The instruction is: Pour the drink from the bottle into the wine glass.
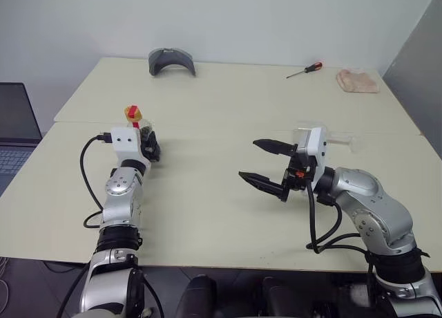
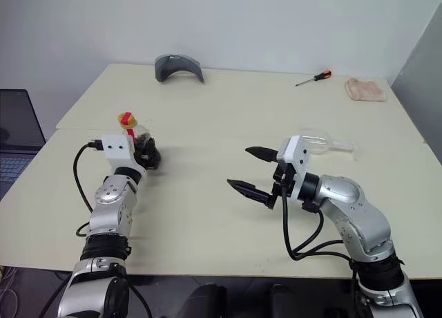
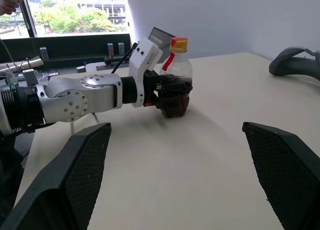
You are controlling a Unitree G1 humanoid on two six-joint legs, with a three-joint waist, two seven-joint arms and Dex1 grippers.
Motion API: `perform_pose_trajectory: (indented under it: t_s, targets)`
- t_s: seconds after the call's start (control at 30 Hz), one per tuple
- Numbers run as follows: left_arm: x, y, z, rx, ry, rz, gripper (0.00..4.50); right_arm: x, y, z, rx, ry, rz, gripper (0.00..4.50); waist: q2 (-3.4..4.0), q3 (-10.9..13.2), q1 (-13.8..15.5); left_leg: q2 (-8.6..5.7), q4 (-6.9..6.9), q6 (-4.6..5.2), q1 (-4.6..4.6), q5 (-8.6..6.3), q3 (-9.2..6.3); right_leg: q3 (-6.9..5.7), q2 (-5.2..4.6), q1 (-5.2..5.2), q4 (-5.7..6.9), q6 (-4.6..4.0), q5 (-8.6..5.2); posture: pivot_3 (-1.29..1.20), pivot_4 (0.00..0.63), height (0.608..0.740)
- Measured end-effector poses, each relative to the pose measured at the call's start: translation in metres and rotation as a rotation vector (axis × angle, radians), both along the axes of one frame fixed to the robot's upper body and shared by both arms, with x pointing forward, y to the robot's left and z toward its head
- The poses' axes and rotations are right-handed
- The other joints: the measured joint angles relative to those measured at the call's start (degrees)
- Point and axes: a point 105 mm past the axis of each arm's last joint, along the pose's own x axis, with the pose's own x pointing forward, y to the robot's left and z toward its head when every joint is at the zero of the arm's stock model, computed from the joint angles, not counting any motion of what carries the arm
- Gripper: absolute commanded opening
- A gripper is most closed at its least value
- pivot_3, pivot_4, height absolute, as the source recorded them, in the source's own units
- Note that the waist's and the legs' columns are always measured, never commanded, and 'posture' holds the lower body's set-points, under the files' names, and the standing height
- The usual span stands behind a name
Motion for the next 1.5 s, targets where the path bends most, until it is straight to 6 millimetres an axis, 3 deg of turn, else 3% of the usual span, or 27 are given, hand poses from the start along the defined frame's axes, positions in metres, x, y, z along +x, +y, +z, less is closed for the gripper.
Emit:
perform_pose_trajectory:
  t_s: [0.13,0.33,0.5,0.6,0.73,0.83,0.97,1.3,1.4,1.5]
  targets:
    - [-0.001,-0.018,0.007,0.030,-0.017,-0.093,1.49,-0.003,-0.001,0.001,-0.005,-0.009,-0.003,4.50,-0.06,0.0,0.0,0.00,0.00,-0.01,-0.04,0.00,0.00,0.00,0.00,-0.02,-0.01,0.00,0.00,0.00,0.150,0.740]
    - [-0.018,-0.107,0.028,0.077,-0.046,-0.524,1.34,-0.012,-0.026,-0.010,-0.046,0.024,-0.113,4.50,-0.08,0.0,0.8,-0.04,0.07,-0.02,-0.13,0.01,-0.01,0.00,-0.06,-0.01,-0.11,-0.01,0.00,0.00,0.150,0.740]
    - [-0.034,-0.163,0.023,0.078,0.026,-0.836,1.29,-0.019,-0.052,-0.018,-0.088,0.034,-0.212,4.50,-0.07,0.0,0.2,-0.03,0.06,-0.01,-0.11,0.01,-0.02,0.01,0.02,-0.04,-0.04,0.00,-0.01,0.00,0.150,0.740]
    - [-0.048,-0.191,0.020,0.098,0.074,-1.044,1.26,-0.023,-0.064,-0.010,-0.081,0.045,-0.243,4.50,-0.05,0.1,-0.1,-0.02,0.05,-0.01,-0.11,0.01,-0.02,0.03,0.07,-0.06,-0.02,0.00,-0.01,0.00,0.150,0.740]
    - [-0.068,-0.219,0.015,0.147,0.123,-1.273,1.22,-0.030,-0.059,0.012,-0.036,0.037,-0.229,4.50,-0.04,0.1,-0.3,0.03,0.06,-0.01,-0.09,0.01,-0.01,0.10,0.16,-0.06,-0.02,0.00,-0.01,0.00,0.150,0.740]
    - [-0.078,-0.231,0.012,0.174,0.140,-1.372,1.17,-0.028,-0.049,0.027,-0.012,0.020,-0.237,4.50,-0.04,0.1,-0.3,0.03,0.06,-0.01,-0.10,0.01,-0.04,0.10,0.18,-0.07,-0.02,-0.01,-0.02,0.00,0.150,0.740]
    - [-0.085,-0.240,0.011,0.206,0.144,-1.454,1.15,-0.028,-0.030,0.031,-0.002,0.069,-0.200,4.50,-0.04,0.1,-0.1,0.02,0.06,0.00,-0.16,0.01,-0.05,0.11,0.18,-0.09,-0.06,0.00,-0.02,0.00,0.150,0.740]
    - [-0.094,-0.250,0.005,0.221,0.148,-1.536,1.08,-0.025,-0.029,0.027,-0.009,0.107,-0.214,4.50,-0.03,0.1,0.0,0.01,0.09,0.01,-0.27,0.00,-0.09,0.09,0.19,-0.13,-0.10,0.00,-0.02,0.00,0.150,0.740]
    - [-0.094,-0.250,0.004,0.226,0.150,-1.536,1.07,-0.025,-0.030,0.027,-0.016,0.109,-0.212,3.87,-0.04,0.1,0.0,0.01,0.09,0.01,-0.27,0.00,-0.09,0.08,0.19,-0.14,-0.10,0.00,-0.02,0.00,0.150,0.740]
    - [-0.093,-0.250,0.003,0.229,0.151,-1.535,1.04,-0.025,-0.030,0.026,-0.028,0.108,-0.213,2.87,-0.04,0.1,0.0,0.01,0.09,0.01,-0.28,0.00,-0.10,0.08,0.19,-0.15,-0.10,0.00,-0.02,0.00,0.150,0.740]
